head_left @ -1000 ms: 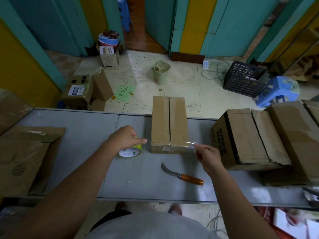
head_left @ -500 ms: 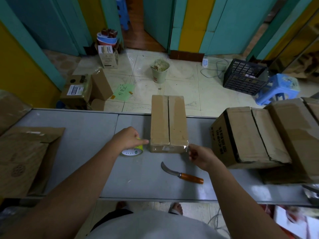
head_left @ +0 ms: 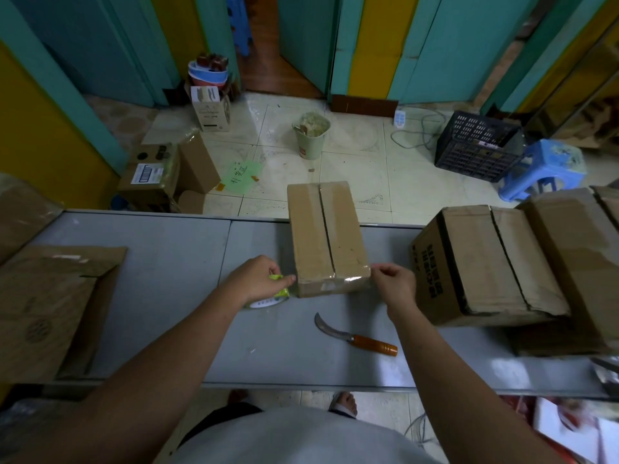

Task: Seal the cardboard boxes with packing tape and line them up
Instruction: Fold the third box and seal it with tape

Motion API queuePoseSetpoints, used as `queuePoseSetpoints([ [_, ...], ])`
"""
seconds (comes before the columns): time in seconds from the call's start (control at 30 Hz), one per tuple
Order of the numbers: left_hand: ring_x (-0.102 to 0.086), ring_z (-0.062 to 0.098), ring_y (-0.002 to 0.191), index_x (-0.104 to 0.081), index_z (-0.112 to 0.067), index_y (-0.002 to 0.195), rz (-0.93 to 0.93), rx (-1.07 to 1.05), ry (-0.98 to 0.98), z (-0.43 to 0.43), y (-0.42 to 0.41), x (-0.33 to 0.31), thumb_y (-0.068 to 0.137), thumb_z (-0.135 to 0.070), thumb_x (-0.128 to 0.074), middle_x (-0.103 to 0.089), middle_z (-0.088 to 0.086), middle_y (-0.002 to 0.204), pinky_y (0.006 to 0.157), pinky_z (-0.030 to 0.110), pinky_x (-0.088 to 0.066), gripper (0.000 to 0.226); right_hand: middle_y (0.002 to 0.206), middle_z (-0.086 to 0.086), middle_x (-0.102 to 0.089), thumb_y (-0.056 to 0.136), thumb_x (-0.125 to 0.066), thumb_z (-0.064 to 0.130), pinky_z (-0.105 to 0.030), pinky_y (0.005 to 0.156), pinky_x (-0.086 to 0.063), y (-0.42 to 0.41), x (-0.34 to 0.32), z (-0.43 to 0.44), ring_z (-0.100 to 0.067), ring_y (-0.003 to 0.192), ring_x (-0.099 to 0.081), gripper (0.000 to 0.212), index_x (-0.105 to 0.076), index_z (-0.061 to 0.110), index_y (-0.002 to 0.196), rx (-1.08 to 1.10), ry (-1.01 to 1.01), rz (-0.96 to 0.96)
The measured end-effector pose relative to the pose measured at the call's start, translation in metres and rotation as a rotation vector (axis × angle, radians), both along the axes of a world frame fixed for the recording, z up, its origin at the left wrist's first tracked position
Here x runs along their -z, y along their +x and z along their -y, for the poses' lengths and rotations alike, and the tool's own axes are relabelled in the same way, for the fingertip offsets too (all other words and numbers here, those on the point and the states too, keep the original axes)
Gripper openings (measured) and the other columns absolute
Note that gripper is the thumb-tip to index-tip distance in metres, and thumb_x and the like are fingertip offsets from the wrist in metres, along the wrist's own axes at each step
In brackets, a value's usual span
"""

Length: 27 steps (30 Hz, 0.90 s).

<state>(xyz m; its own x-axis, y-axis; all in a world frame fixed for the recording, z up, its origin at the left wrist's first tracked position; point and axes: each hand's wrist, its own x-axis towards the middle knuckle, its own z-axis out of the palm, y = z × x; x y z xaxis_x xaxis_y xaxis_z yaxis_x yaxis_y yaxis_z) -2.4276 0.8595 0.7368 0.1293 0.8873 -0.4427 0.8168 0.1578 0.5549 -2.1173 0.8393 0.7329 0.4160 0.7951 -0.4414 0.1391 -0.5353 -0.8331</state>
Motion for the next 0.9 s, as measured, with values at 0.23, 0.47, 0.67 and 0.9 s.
queuePoseSetpoints([
  [0.23,-0.049,0.003,0.045,-0.047,-0.023,0.057,0.097,-0.083,-0.059,0.017,0.039,0.007,0.086,-0.069,-0.072,-0.046,-0.011,0.046,0.053,0.028,-0.031,0.06,0.089,0.005,-0.076,0.1,-0.067,0.017,-0.033,0.087,-0.055,0.014,-0.018,-0.042,-0.016,0.094,-0.072,0.015,-0.081,0.012,0.105,-0.055,0.051,0.138],
  [0.47,-0.039,0.02,0.055,-0.044,-0.019,0.059,0.143,-0.085,-0.018,0.023,0.047,0.008,0.096,-0.055,-0.07,-0.034,0.002,0.055,0.06,0.035,-0.027,0.058,0.103,-0.002,-0.071,0.106,-0.057,0.028,-0.031,0.078,-0.052,0.018,-0.015,0.004,-0.019,0.096,-0.067,0.018,-0.07,0.017,0.112,-0.198,0.109,0.291],
  [0.67,-0.071,0.024,0.093,-0.072,-0.006,0.114,0.231,-0.113,-0.052,0.032,0.036,0.002,0.094,-0.041,-0.079,-0.074,0.01,0.098,0.08,0.035,-0.055,0.041,0.115,0.01,-0.06,0.084,-0.079,0.058,-0.034,0.093,-0.052,0.017,0.015,0.087,-0.01,0.106,-0.058,0.052,-0.066,0.028,0.124,-0.62,0.016,0.49],
  [0.9,-0.067,0.026,0.073,-0.025,-0.044,0.159,0.419,-0.083,0.001,0.039,0.037,-0.017,0.095,-0.019,-0.078,-0.069,0.017,0.081,0.076,0.041,-0.058,0.086,0.111,0.007,-0.057,0.089,-0.078,0.044,-0.032,0.084,-0.033,0.011,0.031,0.106,-0.021,0.112,-0.052,0.029,-0.069,0.034,0.115,-0.852,-0.054,0.738],
])
